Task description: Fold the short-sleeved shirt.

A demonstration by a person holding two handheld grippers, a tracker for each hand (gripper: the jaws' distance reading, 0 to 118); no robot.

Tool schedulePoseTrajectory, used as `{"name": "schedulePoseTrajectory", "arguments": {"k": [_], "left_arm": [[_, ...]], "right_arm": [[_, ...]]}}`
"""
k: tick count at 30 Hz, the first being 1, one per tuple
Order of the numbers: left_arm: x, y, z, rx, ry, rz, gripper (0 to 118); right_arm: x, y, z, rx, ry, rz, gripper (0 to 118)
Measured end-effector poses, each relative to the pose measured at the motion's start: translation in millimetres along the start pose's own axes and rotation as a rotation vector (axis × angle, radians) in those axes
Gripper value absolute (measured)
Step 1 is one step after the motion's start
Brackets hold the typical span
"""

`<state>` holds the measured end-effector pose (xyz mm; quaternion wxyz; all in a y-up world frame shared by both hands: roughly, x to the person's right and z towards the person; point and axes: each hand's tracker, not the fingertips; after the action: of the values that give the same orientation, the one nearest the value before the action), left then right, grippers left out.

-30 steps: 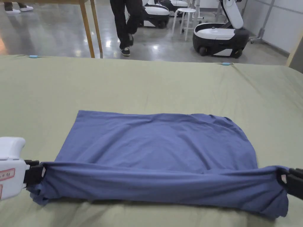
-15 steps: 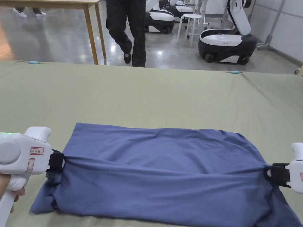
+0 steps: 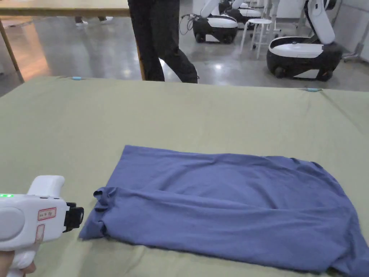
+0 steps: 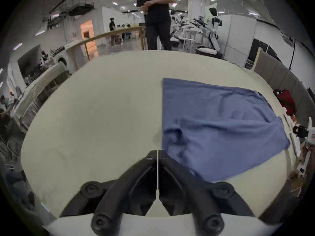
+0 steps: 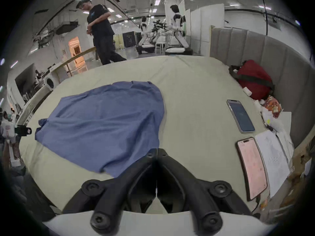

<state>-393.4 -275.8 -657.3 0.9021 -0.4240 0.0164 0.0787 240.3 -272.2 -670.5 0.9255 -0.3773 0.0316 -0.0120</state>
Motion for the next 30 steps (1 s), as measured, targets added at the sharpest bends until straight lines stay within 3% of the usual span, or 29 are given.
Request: {"name": "schedulePoseTrajectory", "arguments": {"k": [1, 2, 3, 4, 5, 6, 12, 14, 15, 16, 17, 18, 19, 20, 25, 26, 27, 28, 29, 30], "left_arm": [[0.4, -2.2, 1.3, -0.006, 0.01, 0.002, 7], [0.5, -3.0, -1.1, -0.005, 0.002, 0.007, 42], [1.1, -2.6, -4.8, -0.012, 0.001, 0.01, 90], [1.9, -1.8, -10.5, -0.036, 0.014, 0.017, 118], [3.9, -3.9, -17.8, -0.069, 0.032, 0.015, 113], [8.9, -2.9, -21.9, 0.052, -0.016, 0.031, 113], [-7.1, -3.2, -75.2, -0.121, 0.065, -0.009, 105], [4.5, -4.3, -64.3, -0.133, 0.034, -0.01, 68], [7.7, -4.1, -60.6, -0.121, 0.053, -0.057, 61], [10.3, -3.3, -56.7, -0.119, 0.036, -0.106, 45], [14.2, -1.3, -56.1, -0.114, -0.021, -0.09, 13], [15.6, 1.0, -55.3, -0.116, -0.012, -0.063, 9], [17.0, 2.3, -55.5, -0.12, 0.01, -0.078, 9], [17.2, 2.6, -56.0, -0.128, 0.015, -0.106, 8], [11.1, 2.9, -56.7, -0.129, -0.005, -0.064, 9], [10.4, 2.4, -57.1, -0.129, -0.007, -0.063, 9], [10.3, 2.0, -57.2, -0.127, -0.005, -0.064, 9], [10.1, 2.3, -57.1, -0.127, 0.002, -0.071, 9], [12.7, 2.4, -55.3, -0.126, 0.003, -0.079, 9], [13.6, 2.7, -53.8, -0.122, 0.006, -0.083, 9]], "right_arm": [[-2.5, -4.0, 2.9, 0.0, -0.004, 0.015, 0], [-4.2, -6.8, 4.8, -0.002, -0.012, 0.024, 0], [-4.3, -9.7, 9.2, 0.0, -0.006, 0.023, 0], [-4.4, -11.9, 10.8, -0.003, 0.002, 0.016, 0], [-5.5, -14.2, 12.5, -0.005, 0.003, 0.005, 0], [-6.4, -16.1, 13.7, -0.009, 0.01, 0.002, 0], [-5.1, -20.4, 3.0, -0.041, 0.022, -0.012, 1], [-5.9, -20.4, -0.2, -0.048, 0.02, -0.004, 1], [-6.7, -20.5, -1.4, -0.047, 0.018, -0.003, 1], [-6.2, -19.5, -2.8, -0.046, 0.022, -0.004, 1], [-5.5, -18.0, -4.9, -0.04, 0.035, -0.01, 9], [-5.1, -15.6, -8.2, -0.043, 0.056, -0.018, 39], [-6.6, -14.7, -12.4, -0.058, 0.075, -0.031, 87], [-7.6, -14.8, -21.2, -0.084, 0.085, -0.034, 118], [-20.3, -11.8, -40.2, -0.136, 0.042, 0.014, 112], [-22.5, -12.3, -44.0, -0.155, 0.034, 0.032, 95], [-10.1, -17.0, -58.7, -0.166, 0.023, 0.051, 62], [-8.0, -18.2, -61.7, -0.164, 0.004, 0.061, 22], [-6.8, -19.3, -60.9, -0.154, 0.019, 0.061, 7], [-7.4, -18.5, -57.2, -0.139, 0.037, 0.048, 6]]}}
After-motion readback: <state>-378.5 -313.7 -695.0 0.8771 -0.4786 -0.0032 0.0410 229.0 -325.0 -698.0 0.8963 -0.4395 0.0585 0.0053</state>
